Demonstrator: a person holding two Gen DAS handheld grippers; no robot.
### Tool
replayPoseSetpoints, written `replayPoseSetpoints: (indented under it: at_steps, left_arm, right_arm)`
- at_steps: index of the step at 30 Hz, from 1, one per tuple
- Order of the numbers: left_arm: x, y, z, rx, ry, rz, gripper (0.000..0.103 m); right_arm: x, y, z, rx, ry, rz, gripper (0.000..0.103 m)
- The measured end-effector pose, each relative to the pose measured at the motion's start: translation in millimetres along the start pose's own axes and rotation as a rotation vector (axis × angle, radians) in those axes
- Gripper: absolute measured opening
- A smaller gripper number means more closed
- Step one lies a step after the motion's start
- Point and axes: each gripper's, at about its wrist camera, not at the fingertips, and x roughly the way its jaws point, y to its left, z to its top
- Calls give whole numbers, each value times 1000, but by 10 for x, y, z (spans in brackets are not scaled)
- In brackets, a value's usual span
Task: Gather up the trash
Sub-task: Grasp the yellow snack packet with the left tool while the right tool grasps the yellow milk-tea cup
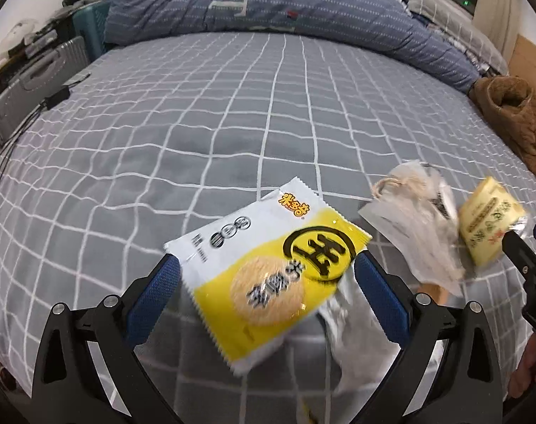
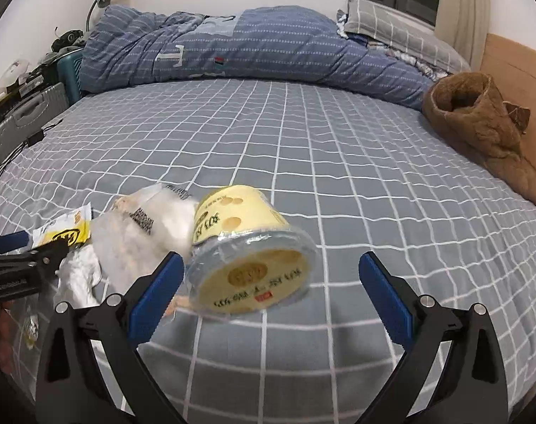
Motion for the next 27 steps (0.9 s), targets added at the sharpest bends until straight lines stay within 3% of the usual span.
replayPoseSetpoints:
  at_steps: [6, 8, 11, 15, 18, 23, 27]
  left_arm:
    - [207, 1, 119, -30, 27, 20, 97]
    - [249, 15, 144, -44, 35, 25, 96]
    - [309, 15, 175, -45, 40, 31, 83]
    - [333, 2, 187, -33, 33, 46, 60]
    - [300, -2, 194, -25, 23, 37, 48]
    - [258, 35, 197, -27, 4, 42, 36]
    - [198, 58, 198, -33, -12, 36, 34]
  right_arm:
    - [191, -34, 30, 20, 28, 43, 95]
    - [239, -36, 18, 18, 41, 55, 89]
    - [265, -25, 6, 21, 50, 76, 84]
    - [257, -2, -1, 12, 43, 67, 84]
    - [244, 15, -11, 0, 40, 62, 83]
    - [233, 57, -11, -10, 34, 48, 83]
    - [199, 44, 2, -2, 20, 43, 83]
